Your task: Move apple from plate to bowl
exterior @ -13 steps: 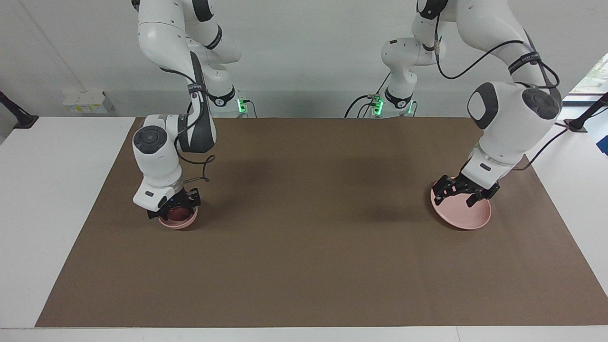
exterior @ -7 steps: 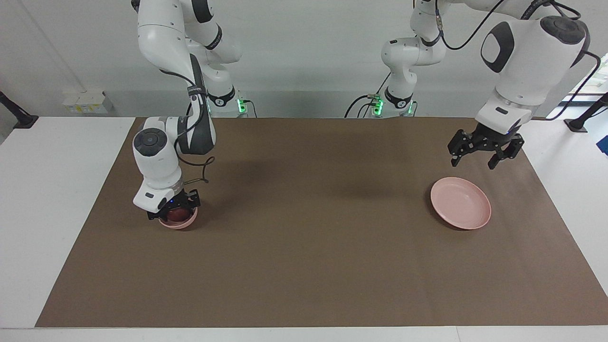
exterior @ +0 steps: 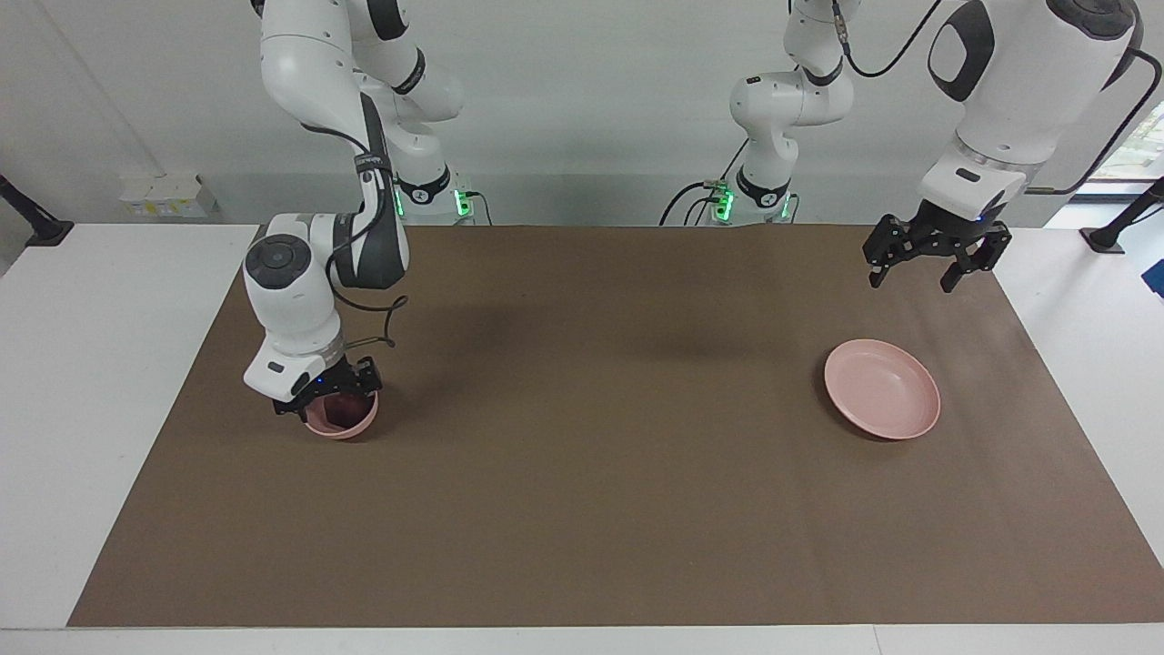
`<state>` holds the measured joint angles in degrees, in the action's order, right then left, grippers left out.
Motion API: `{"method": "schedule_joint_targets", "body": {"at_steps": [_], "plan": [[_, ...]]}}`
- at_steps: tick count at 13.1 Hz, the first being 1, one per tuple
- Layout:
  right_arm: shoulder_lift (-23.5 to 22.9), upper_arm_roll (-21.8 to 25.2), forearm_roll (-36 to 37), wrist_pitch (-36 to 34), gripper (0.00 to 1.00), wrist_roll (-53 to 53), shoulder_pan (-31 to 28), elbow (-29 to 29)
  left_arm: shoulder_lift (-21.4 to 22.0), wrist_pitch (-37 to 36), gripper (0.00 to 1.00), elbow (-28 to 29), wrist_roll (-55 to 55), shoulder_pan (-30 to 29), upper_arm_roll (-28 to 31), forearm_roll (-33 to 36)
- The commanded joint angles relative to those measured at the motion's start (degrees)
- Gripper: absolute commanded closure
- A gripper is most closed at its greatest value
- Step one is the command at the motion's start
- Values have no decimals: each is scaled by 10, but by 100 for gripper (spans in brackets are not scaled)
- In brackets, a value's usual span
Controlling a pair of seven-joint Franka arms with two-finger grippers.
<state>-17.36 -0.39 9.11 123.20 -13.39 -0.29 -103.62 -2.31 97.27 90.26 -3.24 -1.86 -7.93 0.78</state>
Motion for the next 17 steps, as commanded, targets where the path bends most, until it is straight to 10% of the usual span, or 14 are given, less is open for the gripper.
{"method": "schedule_joint_targets", "body": {"at_steps": [1,8,14,17], "plan": [[62,-5,-49,-73,0,41,10,8,3,-2,0,3,-8,-5,-2,4],[205,0,-84,-239,0,143,20,29,13,-39,0,1,-9,-21,0,4],[218,18,-92,-428,0,139,12,167,38,-59,0,2,-10,69,104,0],[241,20,-92,-427,0,137,12,130,39,-67,0,1,-7,68,107,0]]}}
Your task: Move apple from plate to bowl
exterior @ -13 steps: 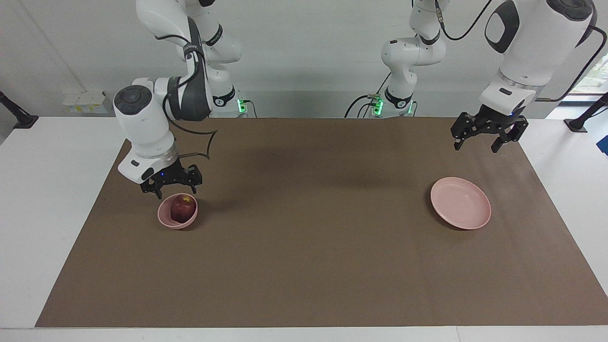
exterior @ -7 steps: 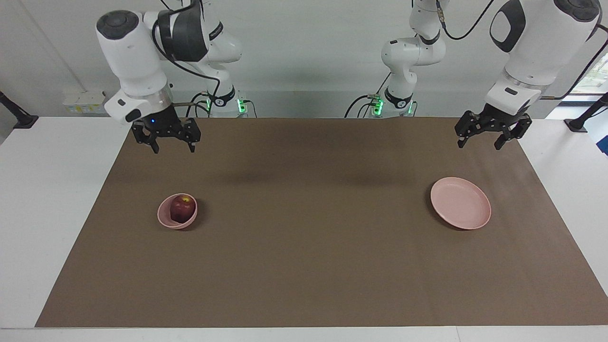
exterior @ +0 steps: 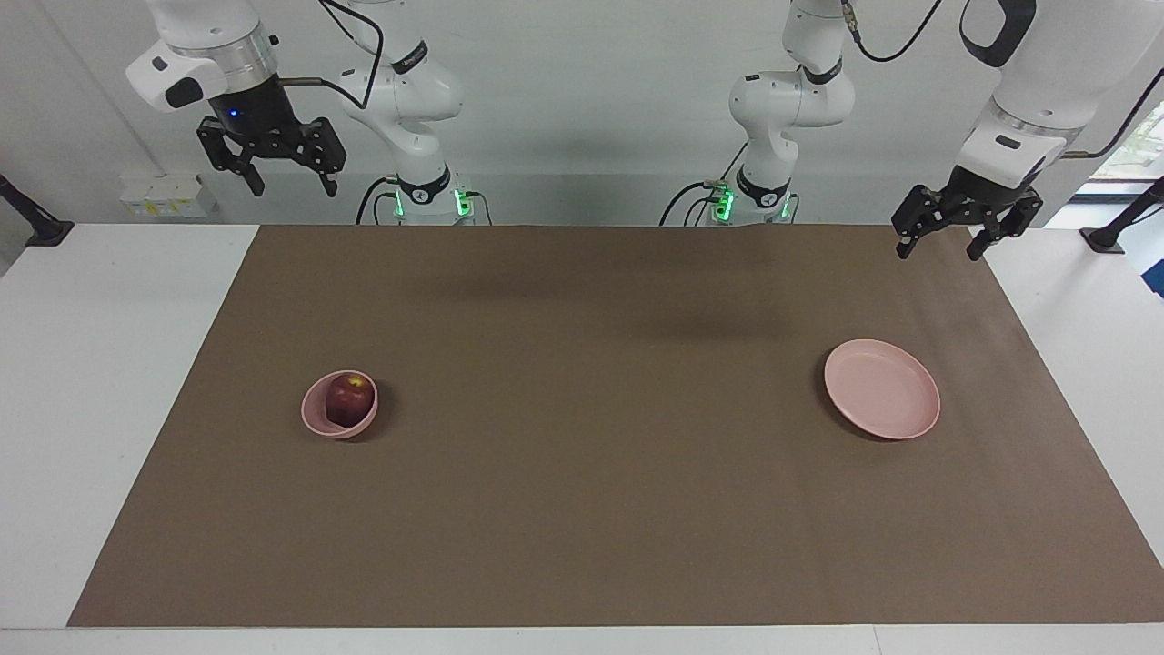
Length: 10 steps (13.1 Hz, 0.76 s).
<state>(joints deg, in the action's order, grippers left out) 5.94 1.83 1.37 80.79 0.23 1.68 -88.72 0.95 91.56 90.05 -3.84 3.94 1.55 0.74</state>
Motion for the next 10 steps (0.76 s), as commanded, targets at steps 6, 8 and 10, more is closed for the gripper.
{"method": "schedule_joint_targets", "body": {"at_steps": [6,8,10], "plan": [[13,-2,-14,-5,0,-3,-6,-22,6,-9,0,4,-2,10,16,1],[13,-3,-15,-5,0,-1,-7,-22,6,-10,0,3,0,14,15,0],[10,-2,-14,-5,0,-1,-6,-17,12,-30,0,1,-6,14,15,0]]}}
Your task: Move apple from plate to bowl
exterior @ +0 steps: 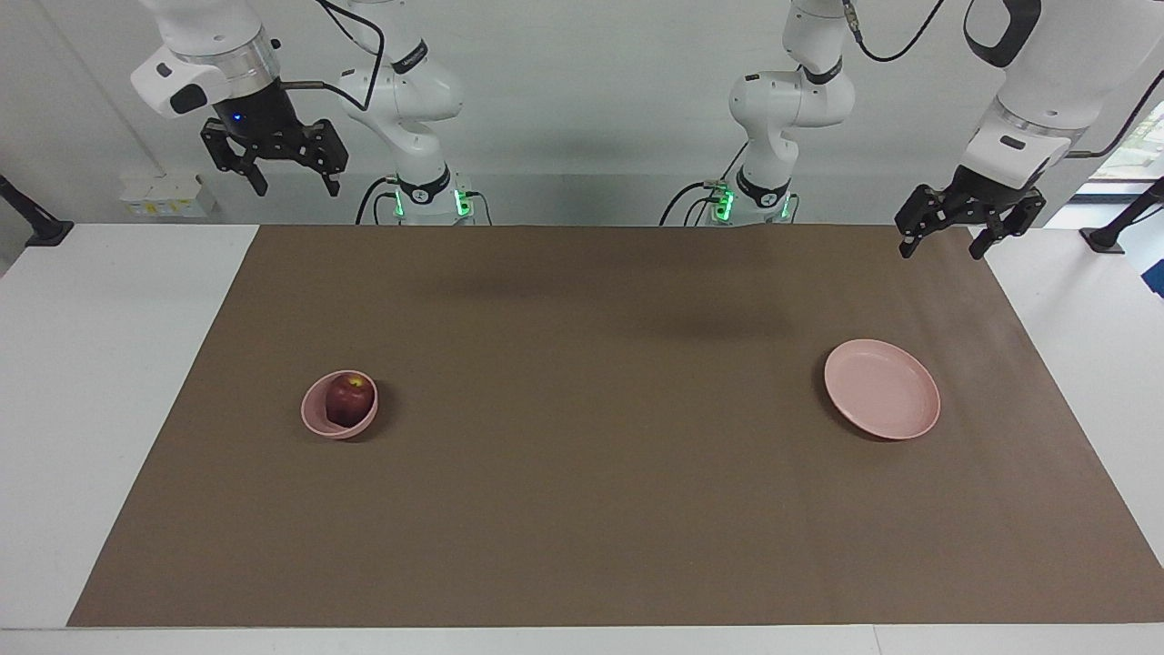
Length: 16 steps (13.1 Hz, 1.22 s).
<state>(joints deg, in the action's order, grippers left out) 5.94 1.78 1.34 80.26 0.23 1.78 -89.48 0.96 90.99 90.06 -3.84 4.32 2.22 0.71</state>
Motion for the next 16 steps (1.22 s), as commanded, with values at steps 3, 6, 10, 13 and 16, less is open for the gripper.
{"method": "schedule_joint_targets", "body": {"at_steps": [3,6,10,13,16], "plan": [[10,-2,-13,1,0,-1,-9,-10,15,-36,0,2,-1,5,9,0],[10,-2,-13,1,0,-1,-9,-10,15,-44,0,1,-3,5,9,1],[10,-2,-13,1,0,-1,-9,-10,26,-45,0,2,0,7,9,0],[10,-2,-13,1,0,-1,-9,-10,26,-44,0,1,-1,6,9,0],[10,-2,-13,1,0,-1,-9,-10,26,-44,0,1,-1,6,9,0]]}}
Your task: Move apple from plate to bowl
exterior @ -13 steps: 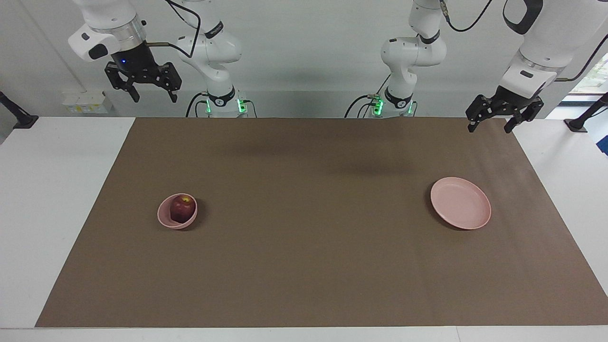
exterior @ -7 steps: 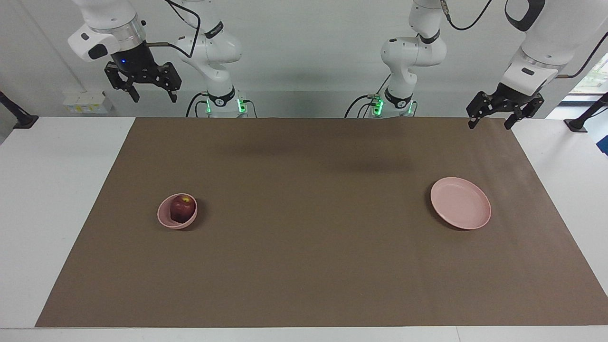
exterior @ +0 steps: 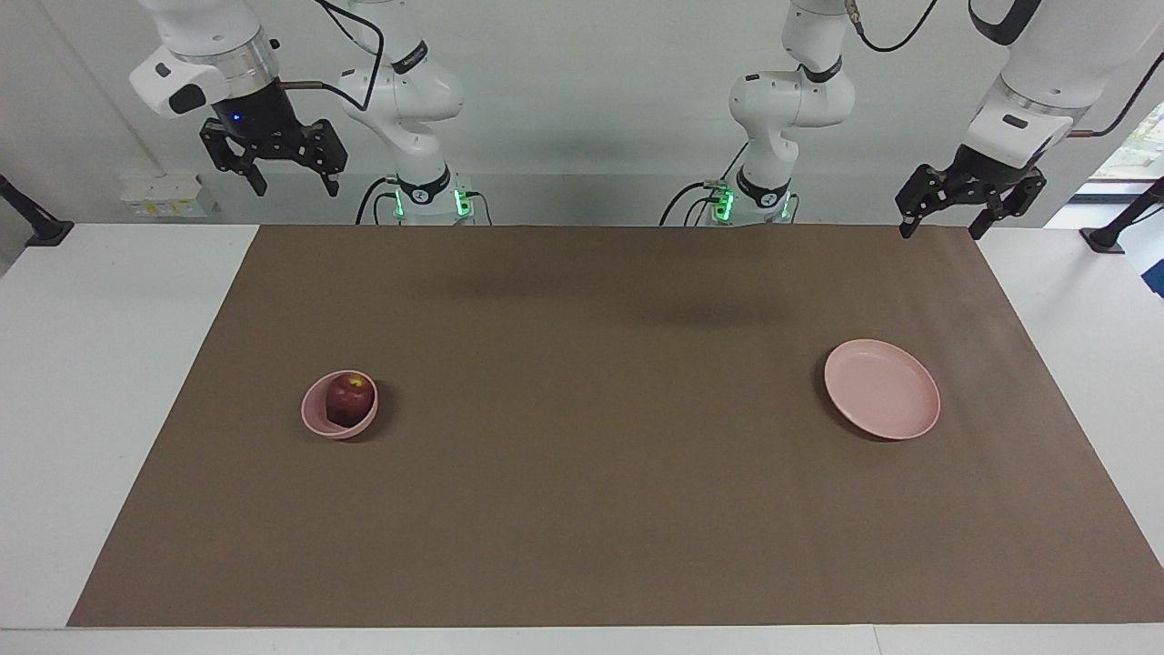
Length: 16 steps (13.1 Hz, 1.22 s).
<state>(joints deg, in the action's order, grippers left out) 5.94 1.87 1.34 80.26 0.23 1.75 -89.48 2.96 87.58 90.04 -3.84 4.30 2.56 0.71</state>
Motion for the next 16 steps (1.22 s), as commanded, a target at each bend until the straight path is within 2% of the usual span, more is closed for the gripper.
{"method": "schedule_joint_targets", "body": {"at_steps": [1,16], "plan": [[10,-3,-13,1,0,-1,-9,-10,6,-10,0,1,-1,6,6,1],[10,-3,-13,1,0,-1,-9,-10,7,-13,0,2,1,6,6,0]]}}
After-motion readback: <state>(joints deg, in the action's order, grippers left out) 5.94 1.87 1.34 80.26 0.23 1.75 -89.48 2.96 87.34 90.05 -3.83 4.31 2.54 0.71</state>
